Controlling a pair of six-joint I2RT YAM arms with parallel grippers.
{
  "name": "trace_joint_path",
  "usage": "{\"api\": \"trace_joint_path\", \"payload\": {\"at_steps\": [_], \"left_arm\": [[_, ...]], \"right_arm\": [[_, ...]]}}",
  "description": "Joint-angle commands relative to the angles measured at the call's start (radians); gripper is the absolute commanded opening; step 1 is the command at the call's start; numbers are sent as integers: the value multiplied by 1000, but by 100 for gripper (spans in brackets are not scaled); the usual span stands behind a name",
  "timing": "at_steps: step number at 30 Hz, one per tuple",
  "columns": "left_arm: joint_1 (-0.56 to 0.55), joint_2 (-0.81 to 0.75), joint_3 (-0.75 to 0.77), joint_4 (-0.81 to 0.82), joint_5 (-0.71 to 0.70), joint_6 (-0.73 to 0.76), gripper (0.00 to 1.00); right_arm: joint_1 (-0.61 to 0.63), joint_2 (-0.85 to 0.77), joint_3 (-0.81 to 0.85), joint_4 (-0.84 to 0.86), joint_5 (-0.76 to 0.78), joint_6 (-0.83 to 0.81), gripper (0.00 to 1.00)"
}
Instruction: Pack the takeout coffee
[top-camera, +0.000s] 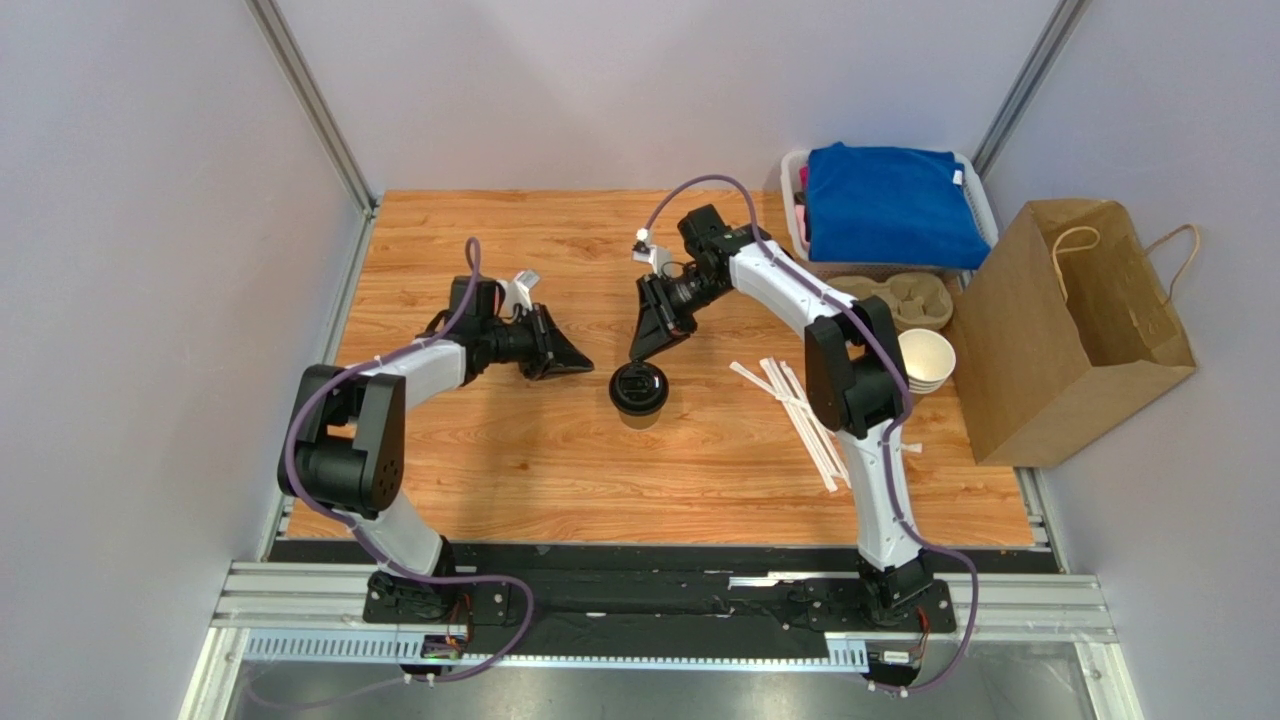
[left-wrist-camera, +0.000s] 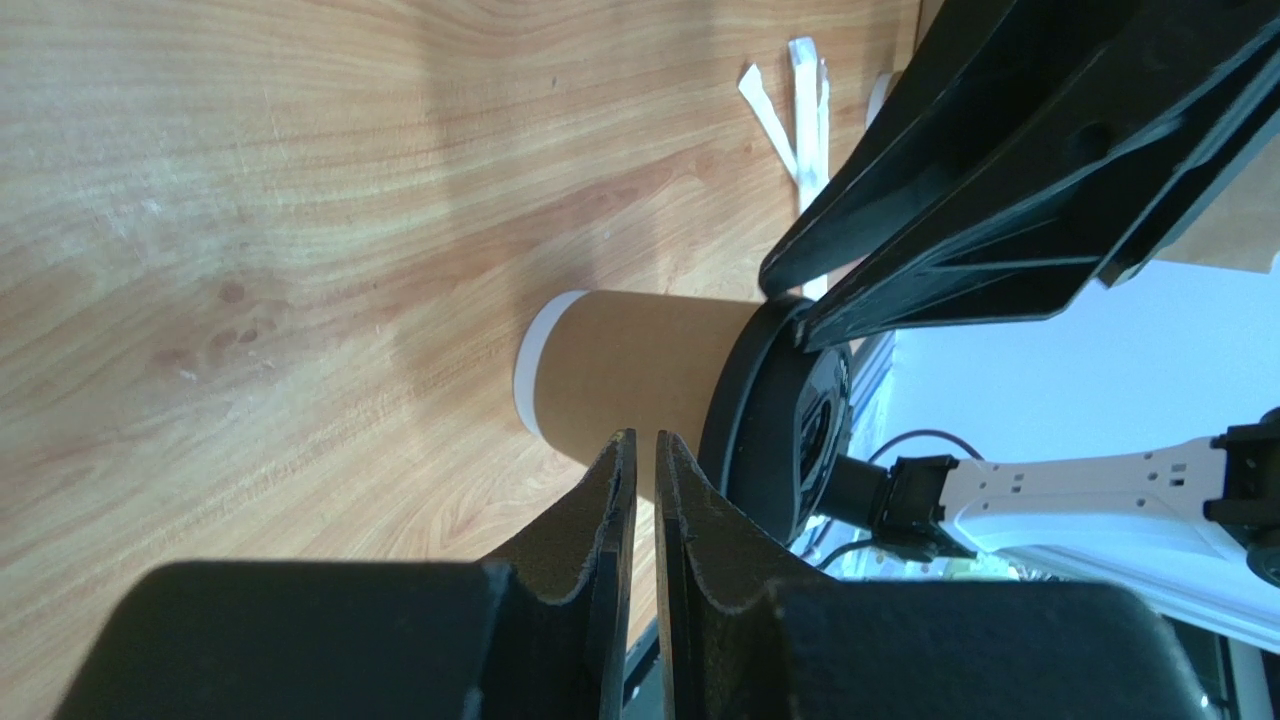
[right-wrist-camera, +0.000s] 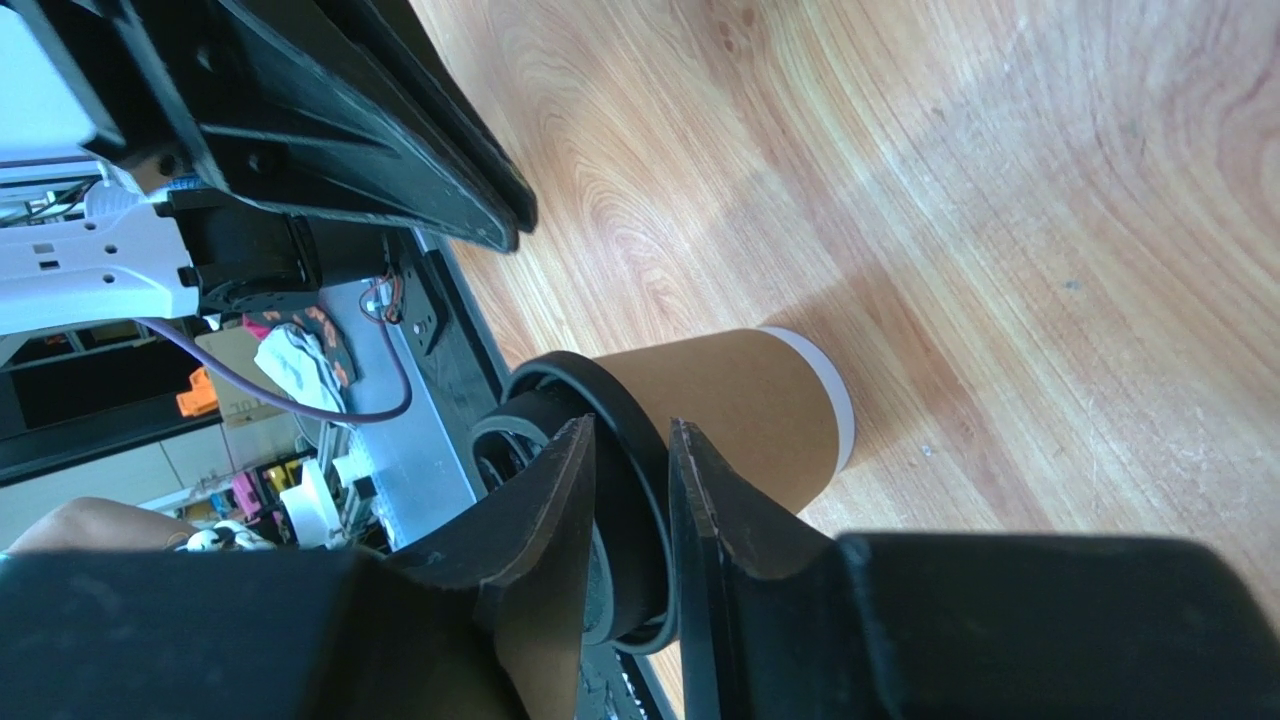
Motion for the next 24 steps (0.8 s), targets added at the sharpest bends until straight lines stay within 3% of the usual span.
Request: {"api": "trace_joint_path", "payload": {"at_steps": [1,7,12,17,24], "left_arm": [[6,-75,-23,-9,48,32,17],[-2,-121,-43,-42,102,48,19],[-42,-120,-29,-28,120,39,20],[-89,-98,-9,-32,99,45,21],[-89,-73,-3,-38,76,43,24]], "right_arm": [[-33,-33,57,6,-25,8,30],[-134,-164,-67,-29,-67,-1,33],[-135,-270,-221,-35,-132,17,33],[-115,-297,-328,-17,-85,29,34],[-101,-257,-318,-1,-20,61,38]]}}
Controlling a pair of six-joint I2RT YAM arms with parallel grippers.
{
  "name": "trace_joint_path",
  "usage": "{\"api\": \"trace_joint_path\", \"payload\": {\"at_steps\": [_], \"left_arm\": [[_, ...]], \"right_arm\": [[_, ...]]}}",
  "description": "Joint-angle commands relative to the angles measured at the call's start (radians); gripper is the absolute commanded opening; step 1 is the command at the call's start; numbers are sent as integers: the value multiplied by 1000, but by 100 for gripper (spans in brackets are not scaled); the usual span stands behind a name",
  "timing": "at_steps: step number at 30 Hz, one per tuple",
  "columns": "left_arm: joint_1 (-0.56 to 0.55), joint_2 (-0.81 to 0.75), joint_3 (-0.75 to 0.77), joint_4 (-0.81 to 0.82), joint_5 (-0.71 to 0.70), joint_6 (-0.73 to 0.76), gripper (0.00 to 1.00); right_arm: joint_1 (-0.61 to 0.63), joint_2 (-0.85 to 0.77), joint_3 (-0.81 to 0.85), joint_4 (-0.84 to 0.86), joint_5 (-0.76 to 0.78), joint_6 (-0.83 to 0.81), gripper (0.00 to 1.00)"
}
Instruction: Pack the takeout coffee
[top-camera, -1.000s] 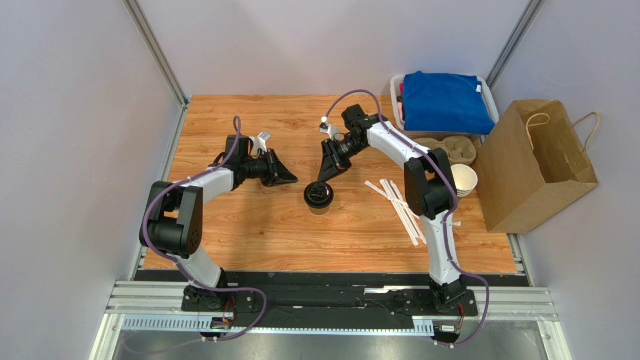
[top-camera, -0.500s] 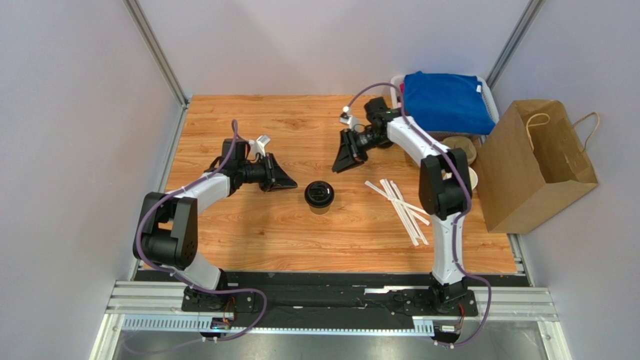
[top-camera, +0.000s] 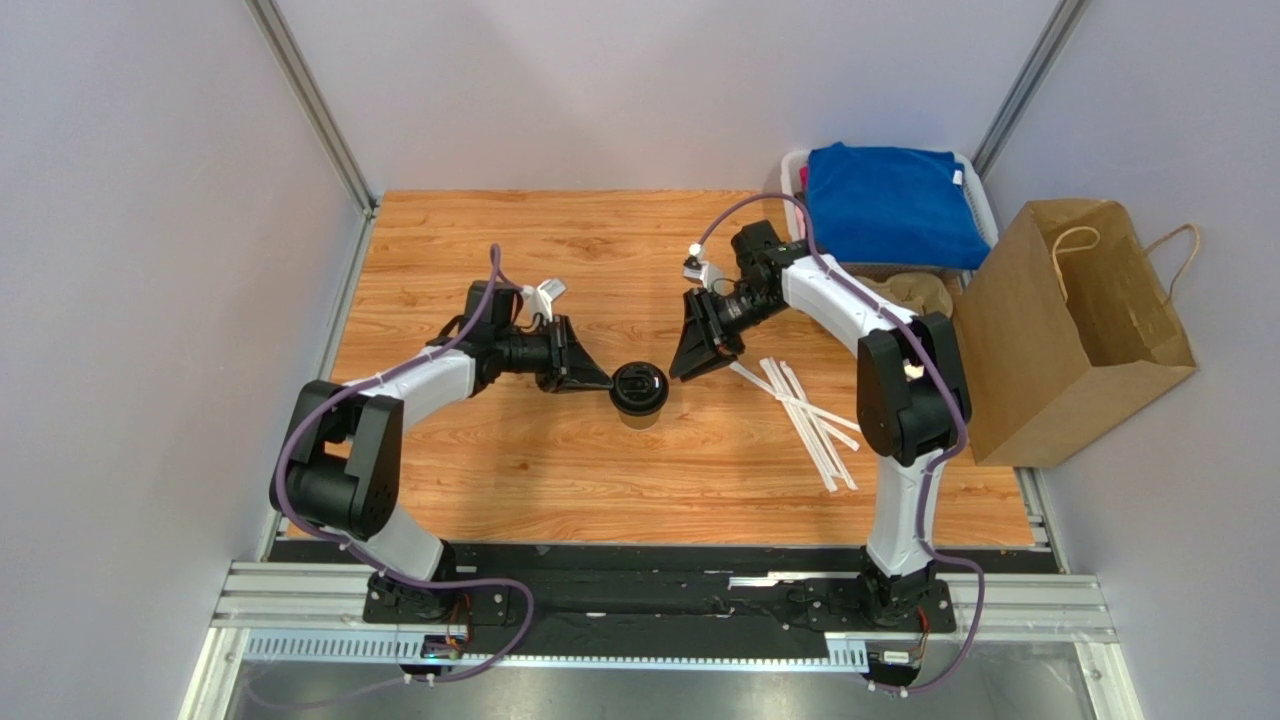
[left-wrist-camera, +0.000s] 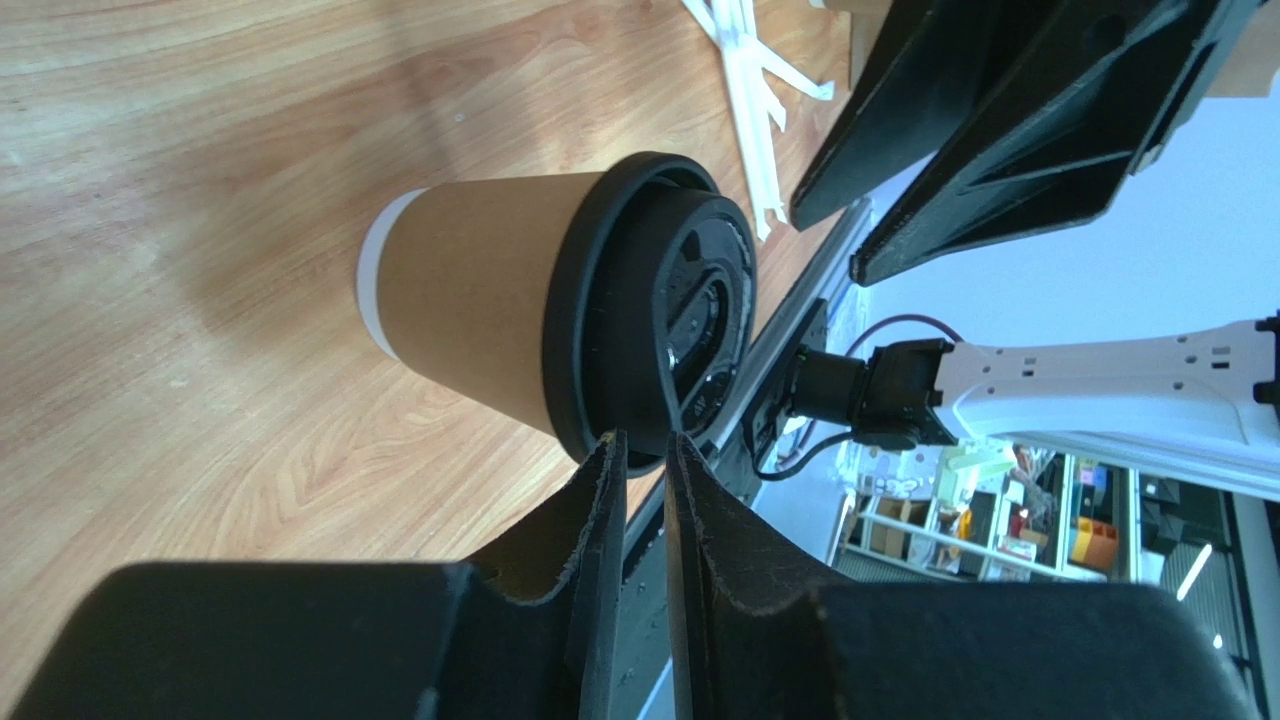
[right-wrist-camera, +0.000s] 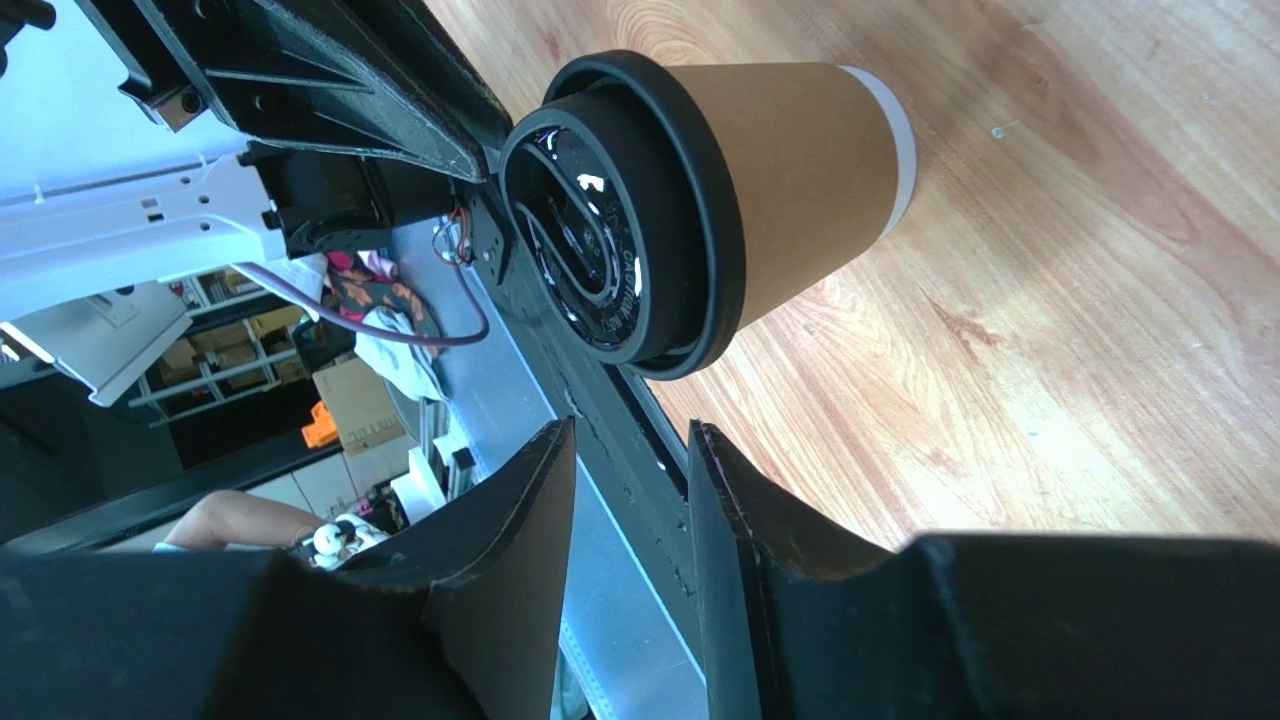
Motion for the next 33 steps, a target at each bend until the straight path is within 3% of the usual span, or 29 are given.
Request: {"api": "trace_joint_path", "payload": {"at_steps": [1,14,33], "left_arm": [[3,13,38,5,-7,18,24],[46,34,31,-18,-66,19,29],[8,74,45,12,-33,25,35]], "right_arm": [[3,15,25,27,27,33,38],[38,53,43,42,53,44,39],[46,78,20,79,67,65,37]]}}
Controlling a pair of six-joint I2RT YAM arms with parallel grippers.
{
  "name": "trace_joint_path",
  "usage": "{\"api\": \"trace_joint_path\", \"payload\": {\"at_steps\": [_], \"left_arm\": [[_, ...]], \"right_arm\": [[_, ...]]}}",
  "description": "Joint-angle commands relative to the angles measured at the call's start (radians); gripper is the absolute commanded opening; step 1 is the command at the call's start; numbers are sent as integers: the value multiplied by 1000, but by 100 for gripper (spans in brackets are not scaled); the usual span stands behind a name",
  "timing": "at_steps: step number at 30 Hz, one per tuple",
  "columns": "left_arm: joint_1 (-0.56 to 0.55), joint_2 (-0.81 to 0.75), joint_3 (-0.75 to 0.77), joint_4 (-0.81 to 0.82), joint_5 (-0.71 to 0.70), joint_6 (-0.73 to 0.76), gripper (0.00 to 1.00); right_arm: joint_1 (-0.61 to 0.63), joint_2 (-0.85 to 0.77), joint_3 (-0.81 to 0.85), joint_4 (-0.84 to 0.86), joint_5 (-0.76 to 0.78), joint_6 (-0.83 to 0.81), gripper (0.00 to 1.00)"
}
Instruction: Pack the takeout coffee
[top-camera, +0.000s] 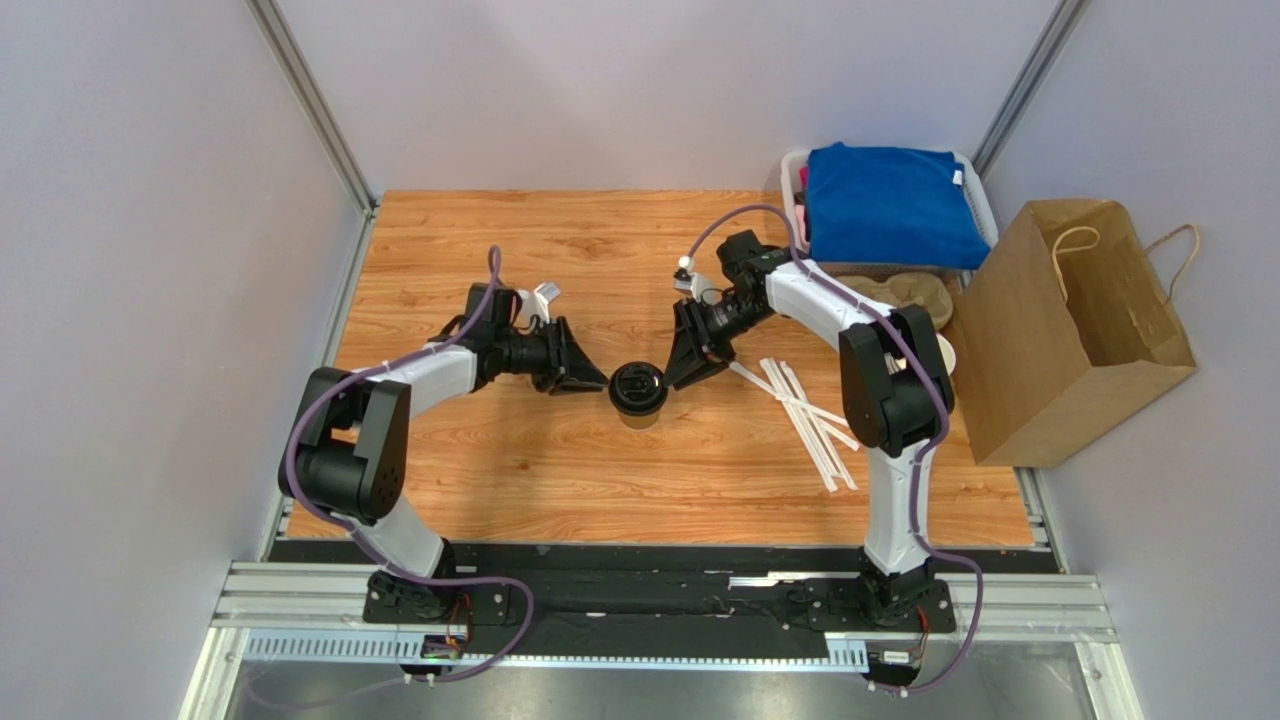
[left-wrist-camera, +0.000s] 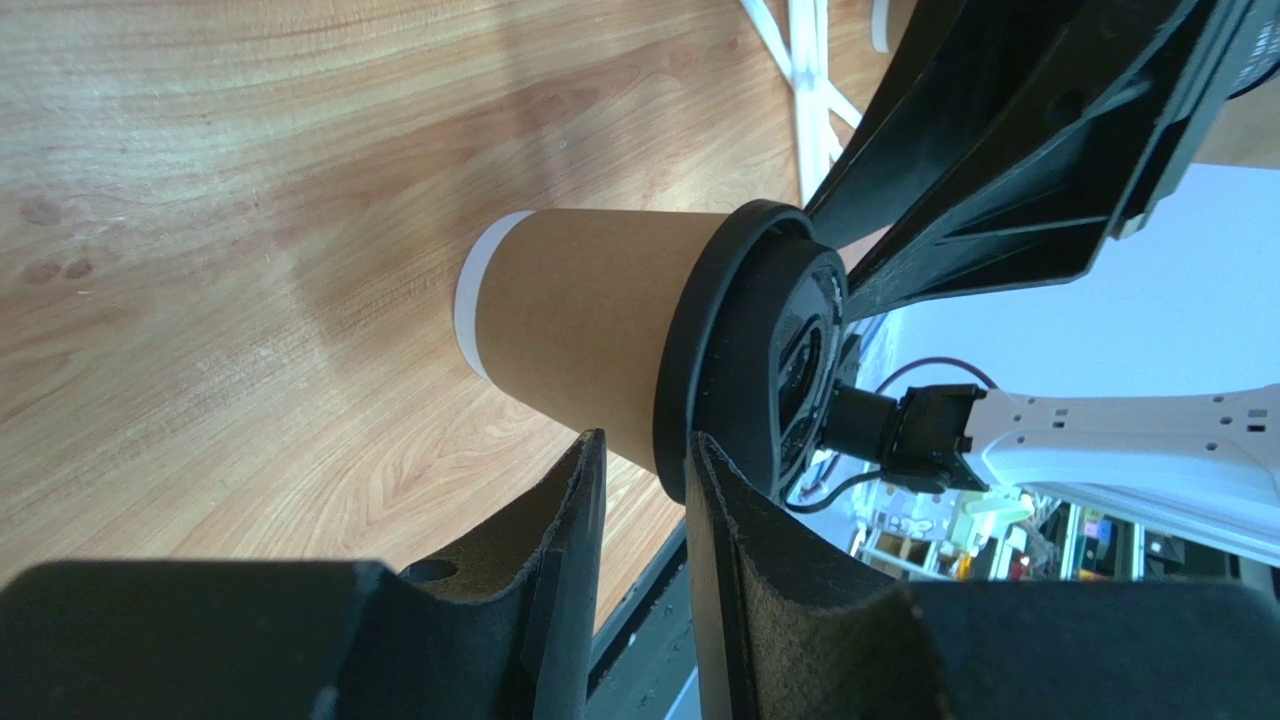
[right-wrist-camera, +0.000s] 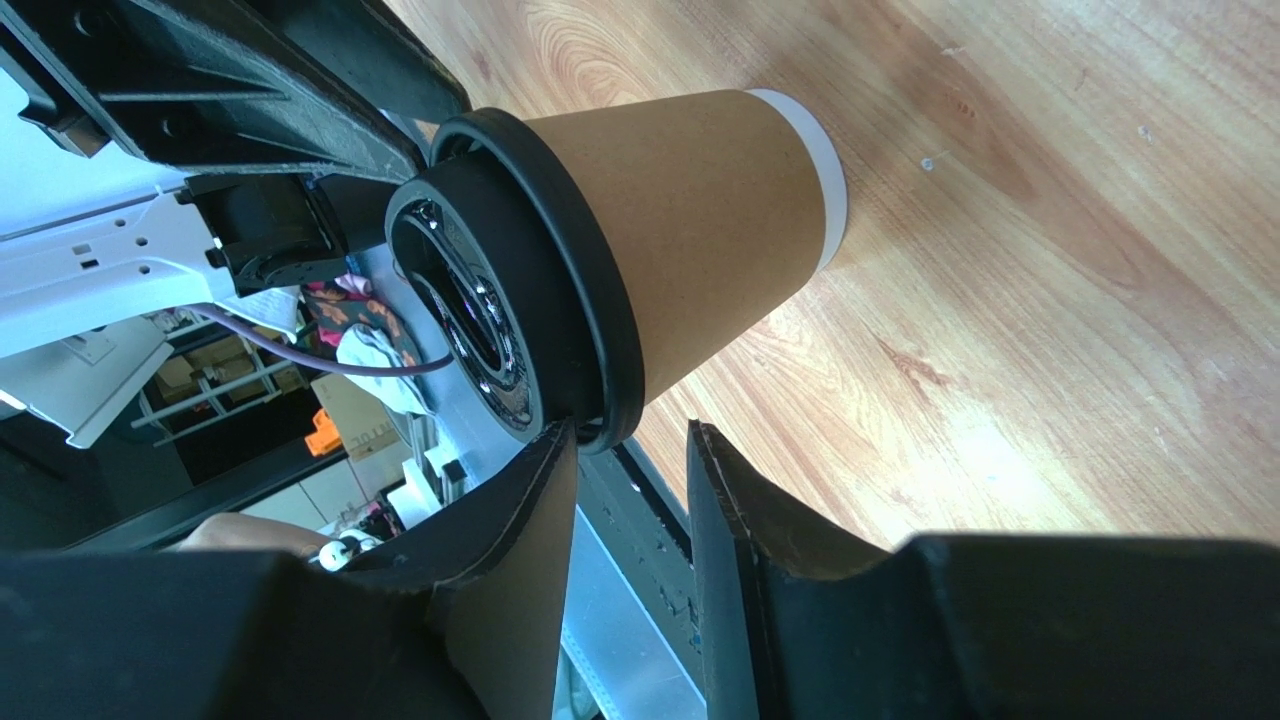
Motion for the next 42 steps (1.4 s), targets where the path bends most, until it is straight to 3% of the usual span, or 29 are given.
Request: {"api": "trace_joint_path", "payload": {"at_steps": [1,15,22,31,38,42], "left_arm": [[-14,19,34,24,19,21,35],[-26,25,33,44,23,38,34],[-26,80,27,16,-4,51,18],[-26,132,19,-15,-47,82,10],[-26,169,28,-42,-72,102,3],[-34,151,34,-5,-15,82,0]], "right_arm": [[7,7,15,32,8,12,36],[16,18,12,34,34,7,31],[19,36,-11,38,83,4,22],[34,101,-42,72,149,-9,10],[49,127,-82,107,161,4,6],[50,93,-73,126,122,21,5]]}}
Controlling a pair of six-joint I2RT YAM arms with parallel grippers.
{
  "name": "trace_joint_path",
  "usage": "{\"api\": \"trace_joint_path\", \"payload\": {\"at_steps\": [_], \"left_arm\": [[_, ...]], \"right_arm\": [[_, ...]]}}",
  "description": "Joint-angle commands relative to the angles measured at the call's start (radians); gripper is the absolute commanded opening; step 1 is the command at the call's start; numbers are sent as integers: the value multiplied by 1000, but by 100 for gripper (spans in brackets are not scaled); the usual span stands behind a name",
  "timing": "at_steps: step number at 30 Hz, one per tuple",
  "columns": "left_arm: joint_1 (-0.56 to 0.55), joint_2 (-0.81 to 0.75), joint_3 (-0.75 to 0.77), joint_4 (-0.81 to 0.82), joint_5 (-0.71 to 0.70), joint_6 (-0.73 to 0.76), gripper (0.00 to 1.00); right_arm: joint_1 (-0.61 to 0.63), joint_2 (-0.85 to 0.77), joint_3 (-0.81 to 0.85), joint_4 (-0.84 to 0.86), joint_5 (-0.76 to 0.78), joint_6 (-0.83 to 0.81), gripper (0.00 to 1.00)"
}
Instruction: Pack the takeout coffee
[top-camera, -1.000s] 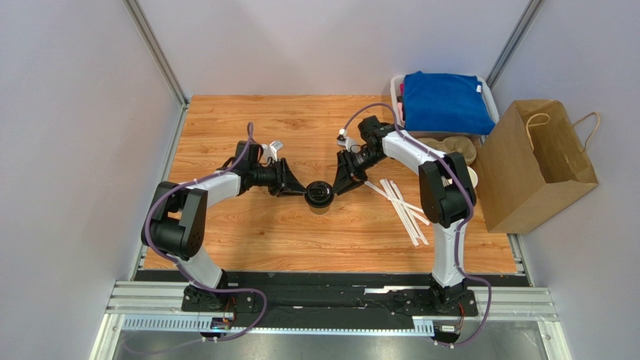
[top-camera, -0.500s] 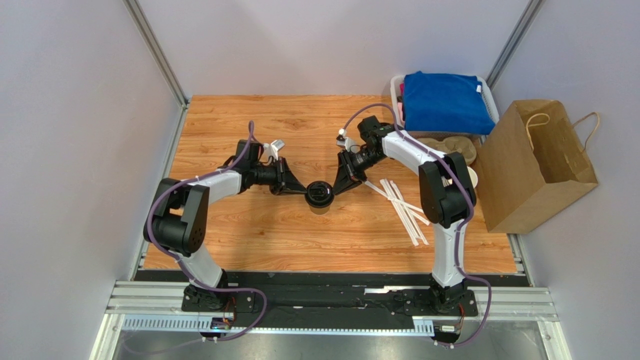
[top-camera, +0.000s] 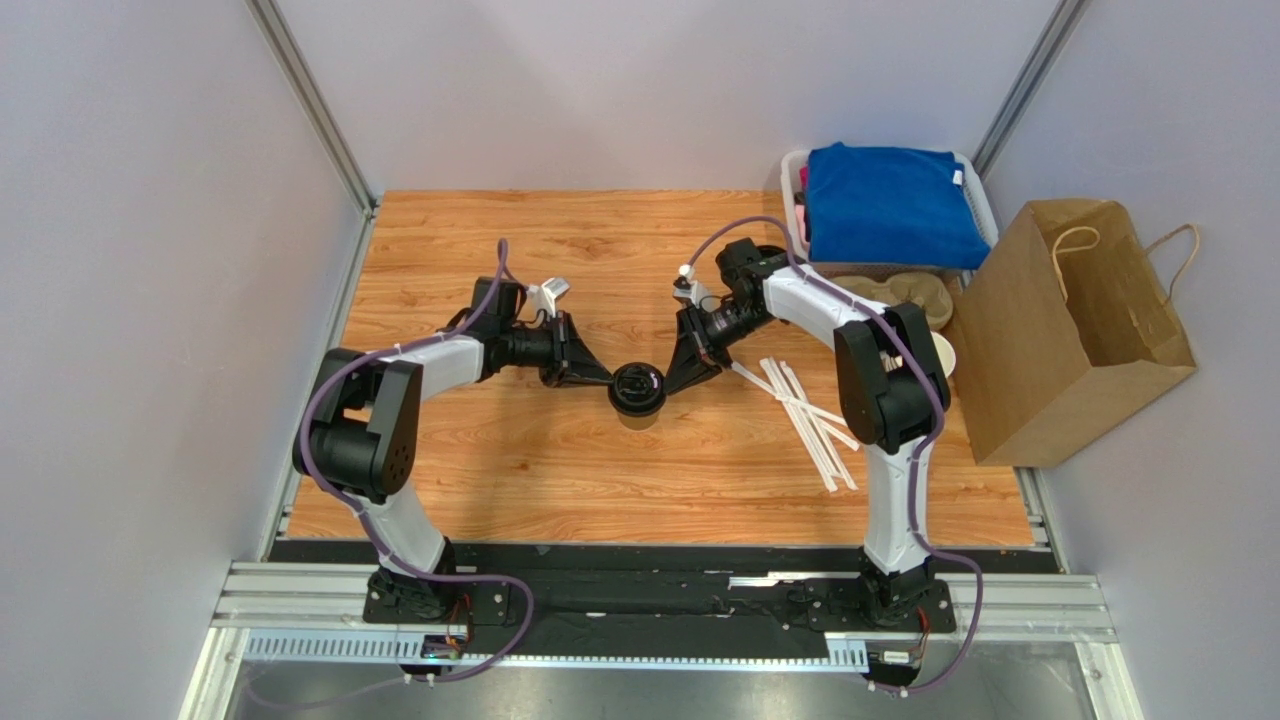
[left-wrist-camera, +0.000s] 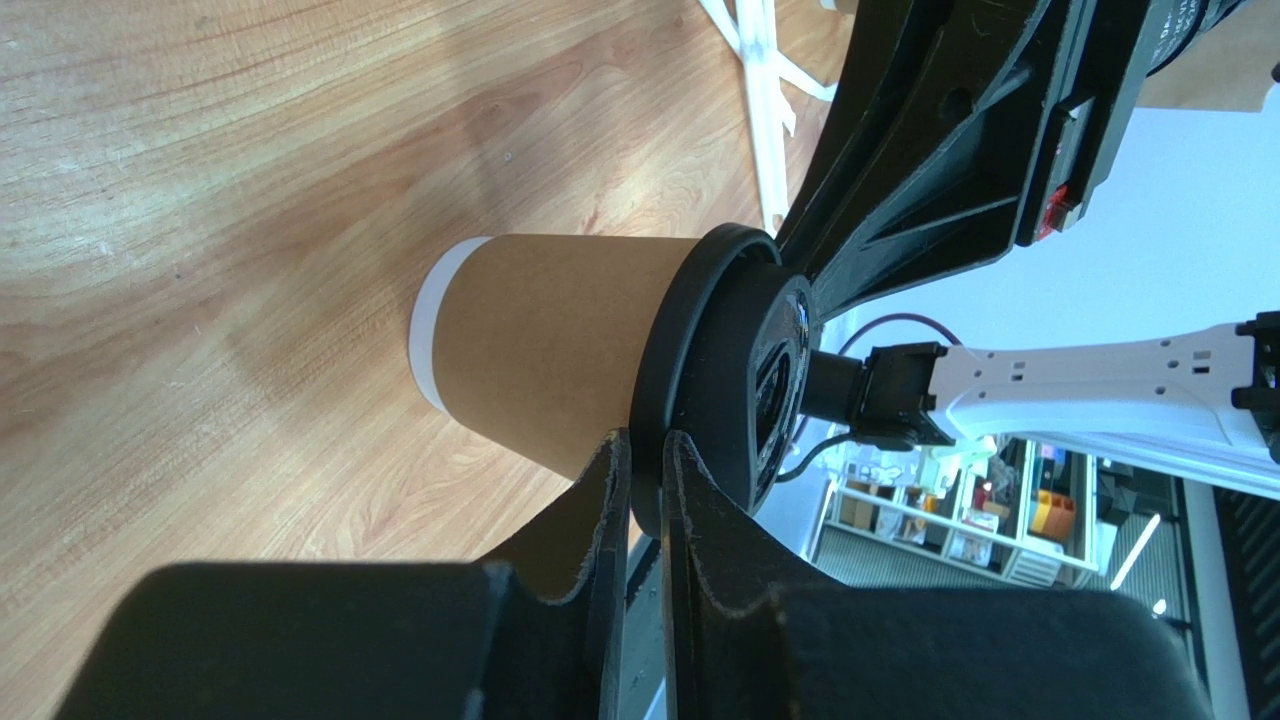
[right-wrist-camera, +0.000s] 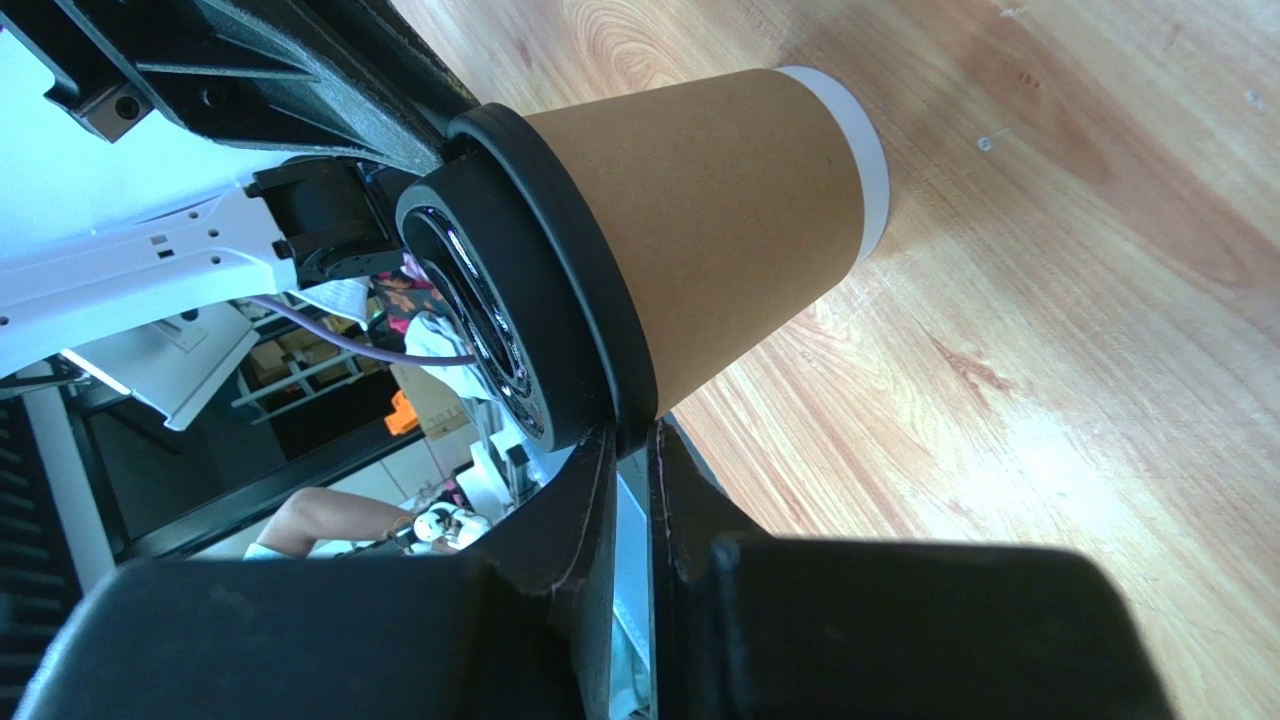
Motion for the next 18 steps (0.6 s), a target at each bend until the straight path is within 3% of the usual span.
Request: {"api": "trace_joint_path", "payload": {"at_steps": [1,6,12,18], "left_arm": [[-32,41,-21,-24,-112,62,0],[-41,3,-18,1,-71,30,0],[-40,-19,-25,-1,-77,33,0],[-34,-25,-25,2,-72,28,0]], "right_arm": [[45,56,-43,109,161,-31,5],[45,24,-20,119,95,-14,9],[42,-14,-13,96,68,-23,30],[30,-40,4,64,55,-45,43]]}}
